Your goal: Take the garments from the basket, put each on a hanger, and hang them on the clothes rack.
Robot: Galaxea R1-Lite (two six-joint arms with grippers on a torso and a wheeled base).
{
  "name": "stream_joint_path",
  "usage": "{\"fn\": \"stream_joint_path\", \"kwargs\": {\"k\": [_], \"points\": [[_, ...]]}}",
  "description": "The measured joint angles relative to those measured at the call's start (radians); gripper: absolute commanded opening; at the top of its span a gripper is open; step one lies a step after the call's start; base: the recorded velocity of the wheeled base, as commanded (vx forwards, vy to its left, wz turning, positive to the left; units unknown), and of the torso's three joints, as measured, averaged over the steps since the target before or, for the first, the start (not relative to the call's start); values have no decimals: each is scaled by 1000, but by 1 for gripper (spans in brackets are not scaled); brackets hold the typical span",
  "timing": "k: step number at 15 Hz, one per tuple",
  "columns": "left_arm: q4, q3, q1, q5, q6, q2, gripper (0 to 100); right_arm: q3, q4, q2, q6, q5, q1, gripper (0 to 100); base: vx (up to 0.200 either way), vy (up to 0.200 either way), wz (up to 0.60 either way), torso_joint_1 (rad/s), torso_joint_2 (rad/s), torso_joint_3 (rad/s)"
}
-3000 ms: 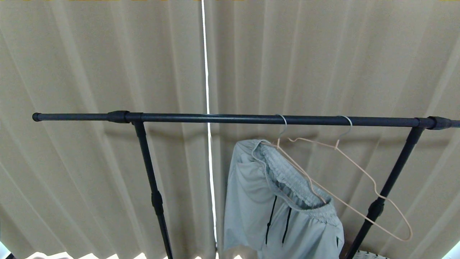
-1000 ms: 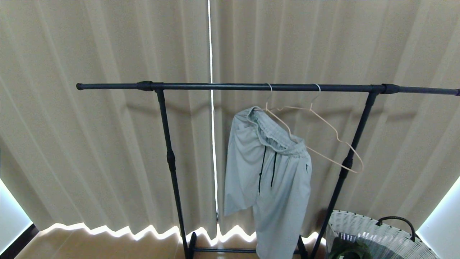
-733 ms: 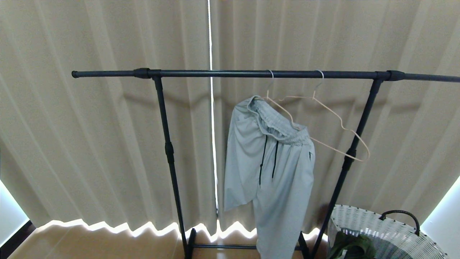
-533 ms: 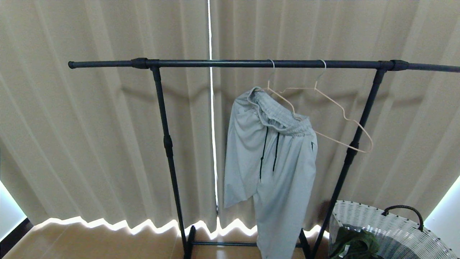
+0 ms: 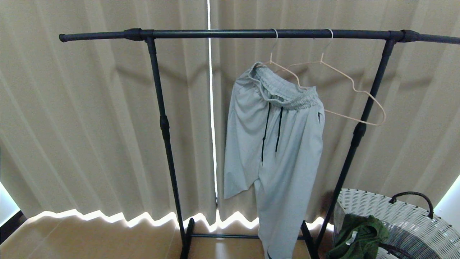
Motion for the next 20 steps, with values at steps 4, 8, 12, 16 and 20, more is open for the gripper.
{"fn": "stream_joint_path", "kwargs": {"k": [4,8,12,16,20], "points": [[0,0,0,0,-1,0,100,0,0,0,0,0,0,100,0,0,0,-148,456,303],[0,-1,0,0,-1,0,100,0,-1,0,4,-3,0,100,0,0,0,-85,320,236],[0,-1,0,-1,-1,0,100,0,-2,0,4,-3,0,100,0,0,0,-4,33,22],[-1,-1,0,-1,-1,0,100,0,-2,0,4,-3,0,100,0,-200,0,1,7,6],[-1,-1,1,-2,-1,0,100,0,-2,0,5,-3,0,100,0,-200,0,1,2,6]]}}
